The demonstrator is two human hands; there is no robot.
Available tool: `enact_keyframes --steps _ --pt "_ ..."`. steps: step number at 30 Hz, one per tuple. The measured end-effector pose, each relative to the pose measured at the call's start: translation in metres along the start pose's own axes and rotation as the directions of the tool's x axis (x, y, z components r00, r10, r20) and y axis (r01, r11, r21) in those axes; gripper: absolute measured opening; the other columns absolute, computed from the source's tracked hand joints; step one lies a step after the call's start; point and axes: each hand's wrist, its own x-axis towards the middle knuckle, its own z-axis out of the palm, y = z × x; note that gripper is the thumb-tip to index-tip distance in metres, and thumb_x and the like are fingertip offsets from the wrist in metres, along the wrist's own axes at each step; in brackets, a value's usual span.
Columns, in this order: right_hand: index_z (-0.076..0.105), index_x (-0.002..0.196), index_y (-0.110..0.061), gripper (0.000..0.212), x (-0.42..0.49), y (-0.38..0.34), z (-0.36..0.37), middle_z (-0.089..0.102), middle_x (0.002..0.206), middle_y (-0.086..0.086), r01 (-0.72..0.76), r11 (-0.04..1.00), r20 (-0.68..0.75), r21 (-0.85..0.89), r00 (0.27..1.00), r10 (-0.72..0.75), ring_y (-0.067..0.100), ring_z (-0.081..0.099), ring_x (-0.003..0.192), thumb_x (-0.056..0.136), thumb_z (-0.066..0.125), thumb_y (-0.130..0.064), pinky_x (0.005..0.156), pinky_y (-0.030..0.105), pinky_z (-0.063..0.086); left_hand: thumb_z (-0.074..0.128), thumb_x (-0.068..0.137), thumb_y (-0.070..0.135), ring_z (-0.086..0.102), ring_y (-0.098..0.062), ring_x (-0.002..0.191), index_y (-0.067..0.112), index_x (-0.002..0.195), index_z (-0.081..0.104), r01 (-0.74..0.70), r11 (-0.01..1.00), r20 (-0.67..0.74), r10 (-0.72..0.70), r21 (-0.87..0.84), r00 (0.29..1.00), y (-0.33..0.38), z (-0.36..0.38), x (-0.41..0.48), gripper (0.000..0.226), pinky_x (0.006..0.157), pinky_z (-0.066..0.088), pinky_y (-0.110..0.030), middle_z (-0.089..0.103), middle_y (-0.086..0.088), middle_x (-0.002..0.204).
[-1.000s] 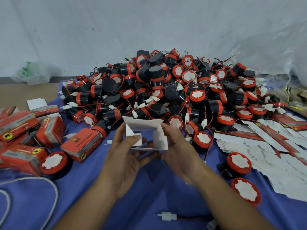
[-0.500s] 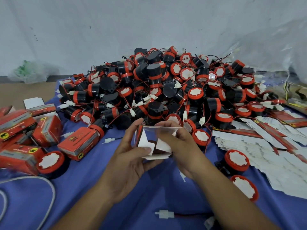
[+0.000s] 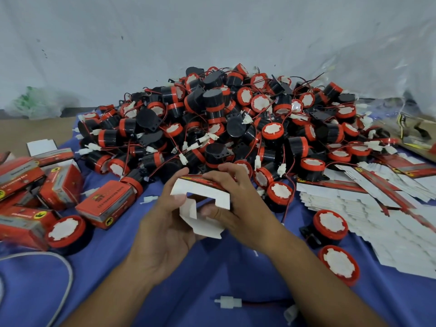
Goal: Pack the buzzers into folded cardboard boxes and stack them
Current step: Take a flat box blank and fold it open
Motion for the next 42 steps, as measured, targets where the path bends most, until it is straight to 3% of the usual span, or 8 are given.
enact_keyframes --steps 4,13,20,25,28,32,36,42 --pt "0.036 0.145 -0.026 0.085 -0.002 -0.005 -0.002 0.022 0.151 -0.008 -0.021 0.983 0.035 0.184 0.999 0.015 0.000 0.024 0.141 0.081 0.050 -0.080 0.106 0.012 0.033 0.059 0.073 0.013 0.070 -0.035 0.101 0.024 0.131 0.060 -0.009 1.000 -0.067 0.008 -0.017 0.998 0.000 0.001 0.000 0.059 0.073 0.060 -0.047 0.067 -0.013 0.124" --pt "0.019 0.151 -0.051 0.095 -0.006 -0.011 -0.011 0.000 0.163 -0.026 0.044 0.929 0.135 0.369 0.986 -0.100 0.009 0.012 0.153 0.072 0.065 -0.073 0.117 0.052 0.031 0.057 0.081 0.008 0.069 -0.038 0.104 0.020 0.134 0.056 -0.033 0.998 -0.161 0.024 -0.049 0.987 0.001 0.009 -0.002 0.054 0.071 0.061 -0.040 0.065 -0.018 0.127" --pt "0.037 0.145 -0.045 0.068 -0.004 -0.008 0.006 0.051 0.142 -0.004 -0.006 0.856 -0.017 0.517 1.000 0.017 0.018 0.055 0.128 0.086 0.071 -0.052 0.099 0.039 0.053 0.067 0.078 0.012 0.065 -0.038 0.114 0.030 0.139 0.050 -0.054 0.996 -0.129 0.044 -0.072 0.991 -0.004 0.022 -0.007 0.065 0.080 0.060 -0.042 0.064 -0.019 0.129" --pt "0.046 0.142 -0.048 0.059 0.003 -0.003 0.004 0.054 0.139 -0.022 0.037 0.752 -0.181 0.658 0.977 0.110 0.009 0.059 0.120 0.085 0.063 -0.038 0.091 0.027 0.053 0.058 0.095 0.046 0.063 -0.045 0.115 0.046 0.141 0.041 0.048 0.983 -0.007 -0.048 0.175 0.999 0.005 0.027 -0.010 0.049 0.090 0.053 -0.061 0.062 -0.013 0.135" --pt "0.061 0.131 -0.044 0.055 0.006 0.006 -0.009 0.062 0.135 -0.012 0.023 0.650 -0.232 0.759 0.943 0.238 0.016 0.061 0.114 0.077 0.062 -0.034 0.090 0.037 0.051 0.051 0.083 0.064 0.073 -0.039 0.074 0.068 0.126 0.042 0.153 0.763 -0.103 -0.114 0.628 0.988 0.012 0.028 -0.014 0.044 0.060 0.060 -0.038 0.075 -0.011 0.095" --pt "0.070 0.122 -0.032 0.049 0.002 0.008 -0.023 0.066 0.128 0.001 -0.079 0.664 -0.082 0.744 0.975 0.208 0.020 0.059 0.103 0.073 0.064 -0.029 0.083 0.041 0.047 0.052 0.080 0.077 0.062 -0.004 0.079 0.045 0.124 0.062 -0.169 -0.031 0.169 0.348 0.985 0.922 0.028 0.011 -0.012 0.055 0.065 0.049 -0.017 0.066 0.010 0.087" --pt "0.062 0.134 -0.026 0.054 -0.002 0.002 -0.028 0.059 0.135 0.010 -0.110 0.712 0.131 0.694 0.991 0.025 0.037 0.058 0.116 0.081 0.064 -0.021 0.091 0.058 0.049 0.065 0.067 0.080 0.023 0.008 0.142 0.059 0.147 0.021 -0.374 0.071 0.359 0.168 0.925 0.918 0.031 0.009 -0.014 0.094 0.107 0.032 -0.025 0.020 0.032 0.153" --pt "0.030 0.146 -0.047 0.090 -0.003 -0.008 -0.014 0.043 0.149 -0.010 -0.235 0.682 0.219 0.693 0.969 0.112 0.017 0.059 0.124 0.073 0.080 -0.037 0.097 0.047 0.054 0.073 0.070 0.070 0.028 0.003 0.141 0.058 0.144 0.017 -0.401 0.070 0.391 0.121 0.913 0.912 0.014 0.011 -0.018 0.094 0.108 0.040 -0.029 0.023 0.035 0.150"
